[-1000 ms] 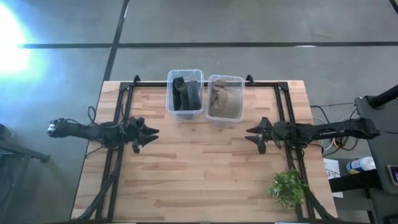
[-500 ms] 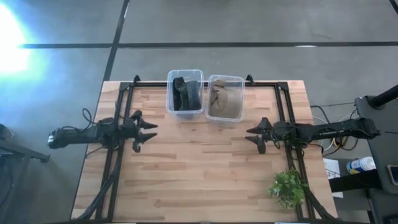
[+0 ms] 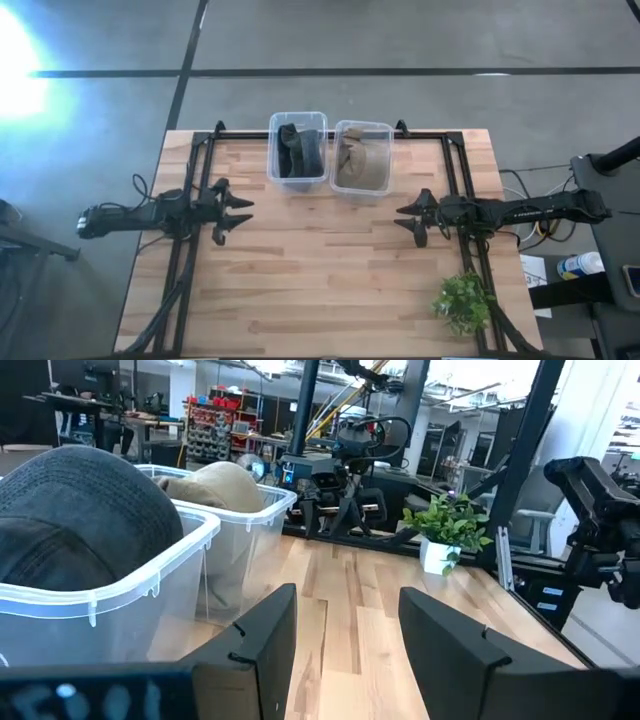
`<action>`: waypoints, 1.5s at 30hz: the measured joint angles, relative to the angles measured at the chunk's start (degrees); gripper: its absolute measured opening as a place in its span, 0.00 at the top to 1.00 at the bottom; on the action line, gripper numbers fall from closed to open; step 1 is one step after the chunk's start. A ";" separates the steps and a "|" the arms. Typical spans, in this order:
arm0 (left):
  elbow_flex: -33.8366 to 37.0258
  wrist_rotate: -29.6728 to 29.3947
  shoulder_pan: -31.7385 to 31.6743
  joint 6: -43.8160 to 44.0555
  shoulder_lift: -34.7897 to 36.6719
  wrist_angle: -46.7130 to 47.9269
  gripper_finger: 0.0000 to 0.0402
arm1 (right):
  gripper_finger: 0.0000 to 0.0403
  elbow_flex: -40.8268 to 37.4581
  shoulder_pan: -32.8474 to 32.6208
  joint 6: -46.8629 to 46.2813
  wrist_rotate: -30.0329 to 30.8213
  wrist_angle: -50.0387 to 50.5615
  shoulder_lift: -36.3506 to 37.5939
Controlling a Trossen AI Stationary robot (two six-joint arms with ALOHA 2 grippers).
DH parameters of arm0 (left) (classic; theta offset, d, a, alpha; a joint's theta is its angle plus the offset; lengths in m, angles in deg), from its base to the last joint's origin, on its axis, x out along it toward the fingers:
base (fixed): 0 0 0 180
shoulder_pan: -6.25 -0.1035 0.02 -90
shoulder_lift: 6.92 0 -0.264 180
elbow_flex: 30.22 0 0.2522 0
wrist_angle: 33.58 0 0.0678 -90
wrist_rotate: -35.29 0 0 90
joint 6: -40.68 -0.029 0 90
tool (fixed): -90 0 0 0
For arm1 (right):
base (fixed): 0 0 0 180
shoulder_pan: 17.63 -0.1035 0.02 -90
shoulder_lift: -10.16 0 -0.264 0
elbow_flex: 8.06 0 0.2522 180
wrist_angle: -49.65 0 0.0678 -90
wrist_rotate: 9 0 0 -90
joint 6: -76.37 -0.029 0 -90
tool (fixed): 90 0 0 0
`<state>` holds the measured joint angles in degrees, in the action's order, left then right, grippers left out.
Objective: Pick & Place hat
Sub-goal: Return to Home Position
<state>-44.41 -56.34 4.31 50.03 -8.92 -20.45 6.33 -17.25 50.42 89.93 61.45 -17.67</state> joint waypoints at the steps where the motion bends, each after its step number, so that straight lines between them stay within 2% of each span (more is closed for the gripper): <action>1: 0.01 0.00 0.00 0.02 0.00 0.00 0.57 | 0.52 0.00 0.00 0.00 0.00 0.00 0.00; 15: 0.07 -0.13 0.00 0.09 -0.02 -0.33 0.57 | 0.52 0.00 0.00 0.00 0.00 0.19 0.81; 19: 0.07 -0.15 0.00 0.10 -0.02 -0.58 0.57 | 0.52 0.00 0.00 4.63 0.02 0.09 5.62; 24: 0.09 -0.20 0.00 0.09 -0.02 -0.76 0.57 | 0.52 0.00 -0.17 6.16 -0.69 -2.16 15.87; 31: 0.09 -0.20 0.00 0.09 -0.02 -0.81 0.57 | 0.52 -0.02 -2.91 16.75 -11.26 -2.96 27.87; 34: 0.09 -0.18 -0.02 0.09 -0.04 -0.83 0.57 | 0.52 -0.04 -3.75 18.45 -13.32 -3.50 27.85; 45: 0.09 -0.17 -0.02 0.09 -0.07 -0.85 0.57 | 0.52 -0.09 -4.66 20.57 -13.57 0.23 27.40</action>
<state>-44.32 -56.52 4.29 50.11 -8.98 -21.30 6.24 -21.90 70.99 76.36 61.69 9.73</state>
